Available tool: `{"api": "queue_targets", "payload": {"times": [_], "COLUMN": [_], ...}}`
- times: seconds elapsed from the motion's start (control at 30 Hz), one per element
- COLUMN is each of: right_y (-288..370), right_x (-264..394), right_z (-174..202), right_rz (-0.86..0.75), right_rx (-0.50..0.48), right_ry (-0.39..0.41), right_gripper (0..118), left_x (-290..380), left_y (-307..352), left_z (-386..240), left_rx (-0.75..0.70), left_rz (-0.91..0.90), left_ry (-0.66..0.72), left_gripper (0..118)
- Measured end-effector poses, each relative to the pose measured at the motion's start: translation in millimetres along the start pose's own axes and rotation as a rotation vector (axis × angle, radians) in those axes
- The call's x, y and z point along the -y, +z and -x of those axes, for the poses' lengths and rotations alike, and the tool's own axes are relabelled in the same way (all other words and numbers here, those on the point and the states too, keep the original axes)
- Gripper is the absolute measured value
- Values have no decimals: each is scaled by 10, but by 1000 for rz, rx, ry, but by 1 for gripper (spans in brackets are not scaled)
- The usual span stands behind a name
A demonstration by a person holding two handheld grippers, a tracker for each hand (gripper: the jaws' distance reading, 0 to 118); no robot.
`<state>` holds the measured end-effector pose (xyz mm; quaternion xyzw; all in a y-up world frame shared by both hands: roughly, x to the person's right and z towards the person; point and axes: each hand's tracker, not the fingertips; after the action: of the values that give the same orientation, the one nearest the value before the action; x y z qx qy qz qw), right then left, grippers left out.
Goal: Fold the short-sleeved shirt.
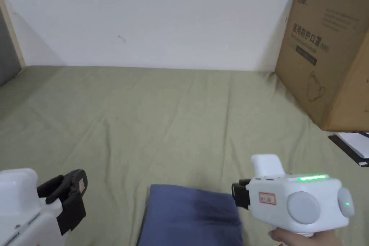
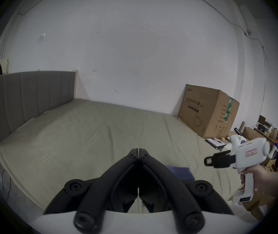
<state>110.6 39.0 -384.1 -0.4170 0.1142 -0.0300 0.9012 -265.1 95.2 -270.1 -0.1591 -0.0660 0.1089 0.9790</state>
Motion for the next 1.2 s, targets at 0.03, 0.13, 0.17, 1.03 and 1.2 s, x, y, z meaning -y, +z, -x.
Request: {"api": "queue_targets", "payload": {"times": [0.03,0.13,0.17,1.03,1.2], "right_y": [-188,-625,-654,-775,-701], "right_x": [49,170,225,525,523], "right_z": [-46,-133,-128,-113,-126], "right_rz": [69,243,259,179,151], "right_rx": [-4,-2,9,5,0], "right_ry": [8,6,12,99,62], "right_gripper": [0,0,0,0,0], "left_x": [41,186,214,1191,1215], "left_y": [-34,-200,-268,-2732,-2718], "left_z": [37,141,173,213,304], "left_rx": [-11,4,16,835,714], "left_rz": [19,91,113,1005,984], "left_ry": [10,98,120,781,699], "left_gripper": [0,0,0,78,15]}}
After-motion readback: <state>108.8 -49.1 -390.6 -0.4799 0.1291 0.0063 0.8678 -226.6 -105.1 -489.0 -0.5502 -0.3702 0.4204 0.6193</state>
